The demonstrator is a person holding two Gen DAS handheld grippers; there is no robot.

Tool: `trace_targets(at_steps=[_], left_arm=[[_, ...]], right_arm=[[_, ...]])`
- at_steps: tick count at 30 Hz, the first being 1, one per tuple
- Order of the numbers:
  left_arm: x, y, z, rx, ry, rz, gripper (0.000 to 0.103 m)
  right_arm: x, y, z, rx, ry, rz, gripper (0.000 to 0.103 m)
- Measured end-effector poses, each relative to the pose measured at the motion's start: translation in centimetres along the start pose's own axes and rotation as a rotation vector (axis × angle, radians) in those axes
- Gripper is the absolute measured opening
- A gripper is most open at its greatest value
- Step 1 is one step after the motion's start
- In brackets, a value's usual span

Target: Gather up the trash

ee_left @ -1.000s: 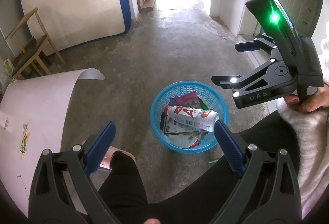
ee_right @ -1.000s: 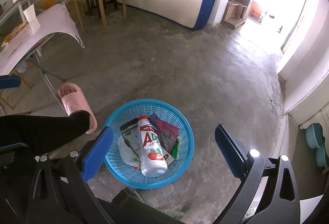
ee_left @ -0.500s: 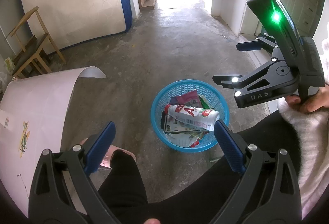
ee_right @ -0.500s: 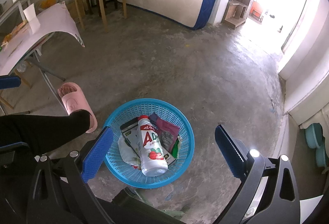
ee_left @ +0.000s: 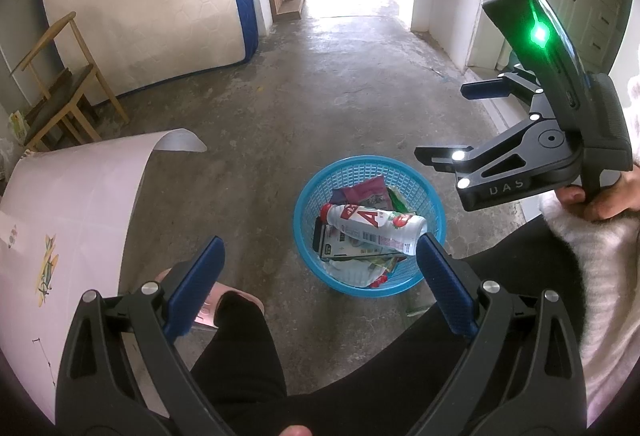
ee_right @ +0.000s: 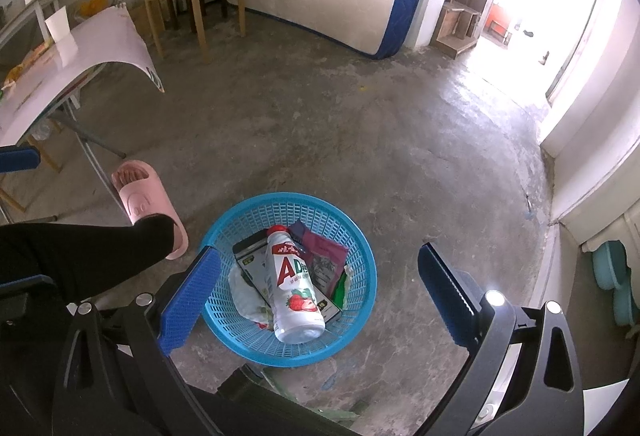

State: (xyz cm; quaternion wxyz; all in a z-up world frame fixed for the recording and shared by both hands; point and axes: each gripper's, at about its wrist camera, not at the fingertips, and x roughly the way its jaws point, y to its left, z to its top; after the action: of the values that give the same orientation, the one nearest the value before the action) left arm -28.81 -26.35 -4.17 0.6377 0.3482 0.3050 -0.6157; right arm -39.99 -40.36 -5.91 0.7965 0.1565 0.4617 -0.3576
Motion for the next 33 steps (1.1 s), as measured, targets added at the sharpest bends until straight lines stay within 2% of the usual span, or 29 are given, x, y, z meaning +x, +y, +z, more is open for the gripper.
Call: trace_targets(at_steps=[33], left_arm=[[0.07, 0.12, 0.2, -0.002, 0.002, -0.004, 0.092]], right_arm=[[0.42, -0.14, 0.1, -0.008, 0.008, 0.003, 0.096]])
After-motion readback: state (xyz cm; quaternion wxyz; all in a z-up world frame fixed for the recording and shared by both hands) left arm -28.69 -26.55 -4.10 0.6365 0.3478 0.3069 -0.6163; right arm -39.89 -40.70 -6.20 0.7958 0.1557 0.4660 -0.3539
